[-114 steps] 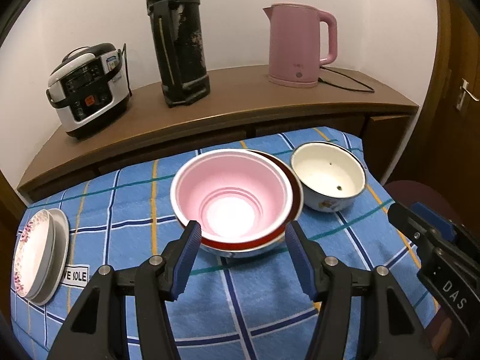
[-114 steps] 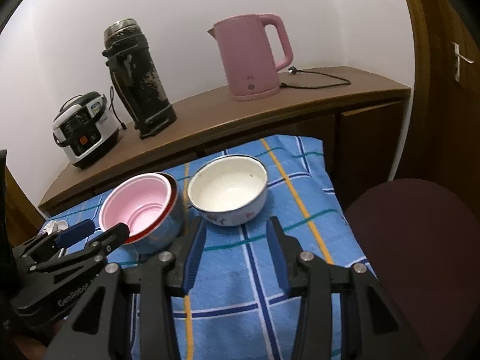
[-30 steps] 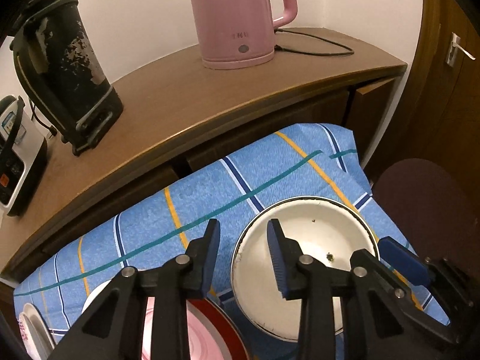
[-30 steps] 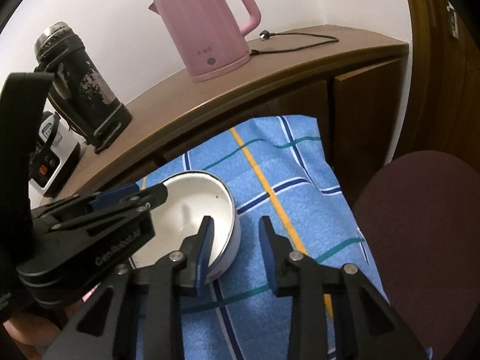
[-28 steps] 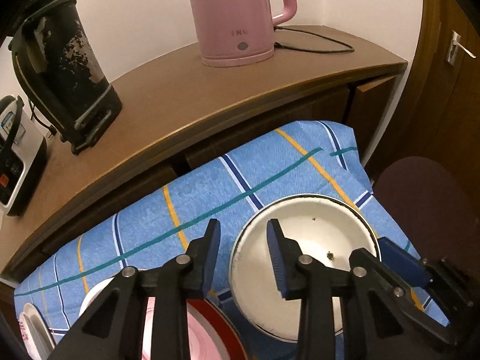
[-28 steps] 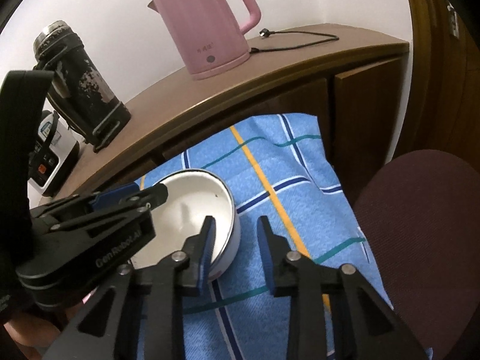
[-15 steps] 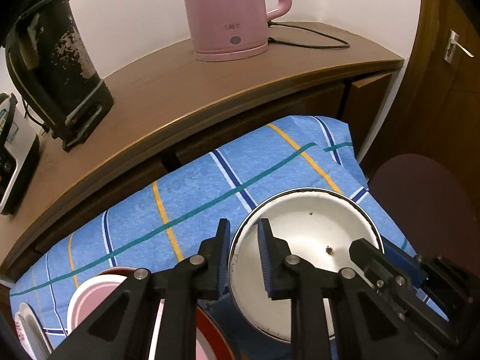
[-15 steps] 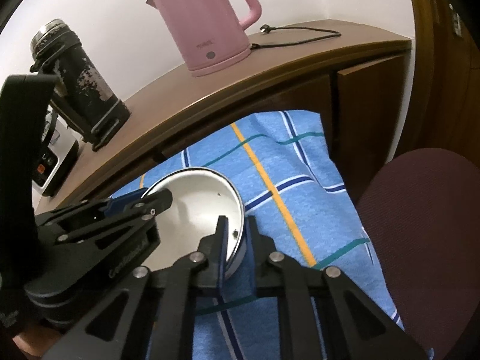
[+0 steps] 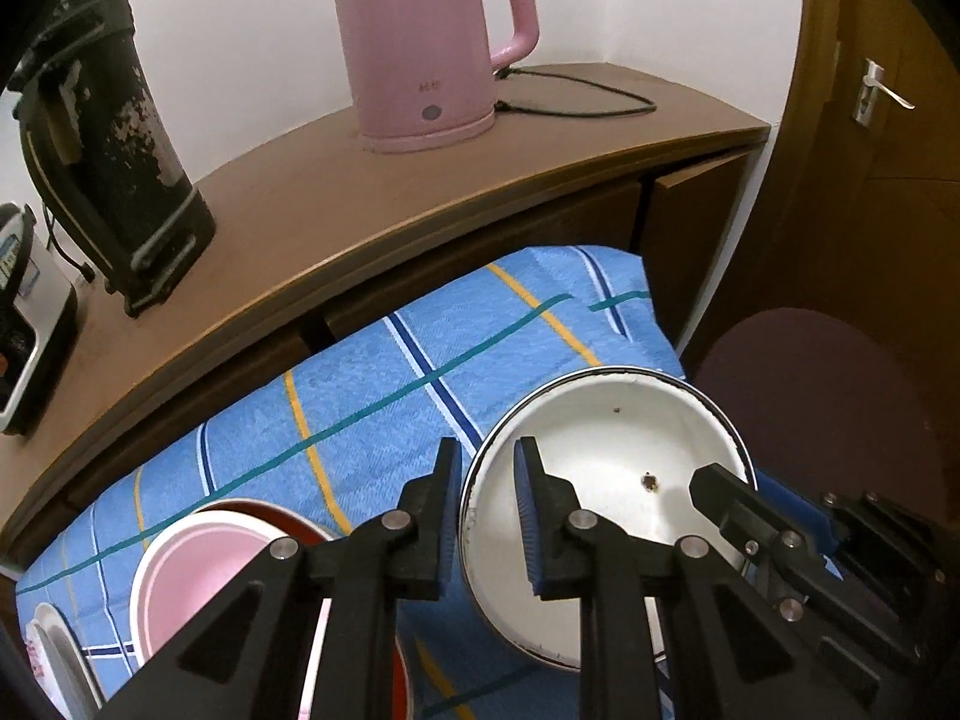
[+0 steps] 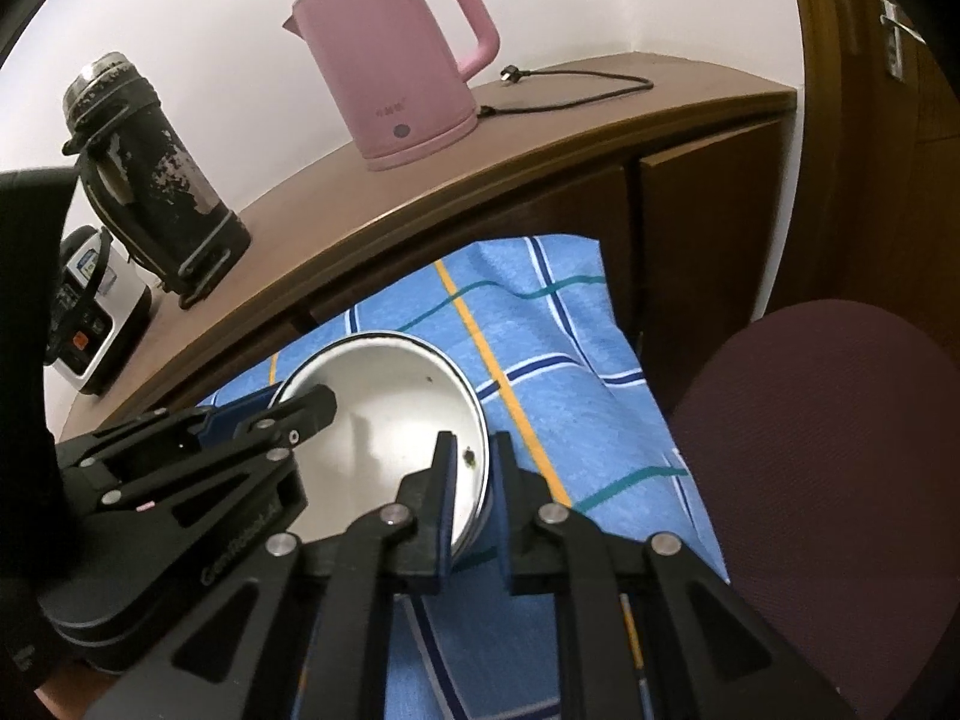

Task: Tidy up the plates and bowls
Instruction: 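Lift and carry the white enamel bowl with the right tool toward the nested bowls, then lower the white enamel bowl onto the nested bowls and open the right tool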

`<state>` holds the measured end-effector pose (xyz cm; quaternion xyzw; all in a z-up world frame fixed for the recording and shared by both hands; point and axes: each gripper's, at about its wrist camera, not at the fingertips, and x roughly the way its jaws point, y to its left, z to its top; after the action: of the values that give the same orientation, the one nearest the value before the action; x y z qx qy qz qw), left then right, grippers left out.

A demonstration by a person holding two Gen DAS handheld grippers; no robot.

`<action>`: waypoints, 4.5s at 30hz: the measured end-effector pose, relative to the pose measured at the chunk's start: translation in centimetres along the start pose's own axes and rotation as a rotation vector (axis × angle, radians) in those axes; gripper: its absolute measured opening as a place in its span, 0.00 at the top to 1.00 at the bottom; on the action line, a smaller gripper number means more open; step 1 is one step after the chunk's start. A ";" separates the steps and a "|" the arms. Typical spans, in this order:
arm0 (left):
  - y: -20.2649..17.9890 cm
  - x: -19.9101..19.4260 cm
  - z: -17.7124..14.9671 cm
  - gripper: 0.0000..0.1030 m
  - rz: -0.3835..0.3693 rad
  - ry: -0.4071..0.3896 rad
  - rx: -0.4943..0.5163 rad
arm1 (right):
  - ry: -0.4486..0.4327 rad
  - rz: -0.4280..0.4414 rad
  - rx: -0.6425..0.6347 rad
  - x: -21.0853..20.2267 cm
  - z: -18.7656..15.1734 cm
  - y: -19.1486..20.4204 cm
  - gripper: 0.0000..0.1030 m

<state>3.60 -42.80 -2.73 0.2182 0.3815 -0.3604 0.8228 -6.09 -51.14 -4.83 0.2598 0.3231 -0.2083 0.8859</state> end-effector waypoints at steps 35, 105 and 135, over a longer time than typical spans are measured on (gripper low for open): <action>0.5 -6.3 -5.9 0.81 0.004 -0.060 -0.049 | -0.020 0.023 -0.066 -5.8 -4.6 2.4 0.89; 12.8 -6.6 -5.8 0.81 0.131 -0.047 -0.265 | 0.045 0.124 -0.260 -0.5 -1.7 14.5 0.89; 13.9 -5.3 -6.1 0.80 0.139 -0.025 -0.312 | 0.073 0.106 -0.277 1.5 -2.0 15.2 0.86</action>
<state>8.88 -27.73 -1.18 0.1092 0.4067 -0.2416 0.8743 2.15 -38.39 -2.21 0.1593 0.3665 -0.1052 0.9106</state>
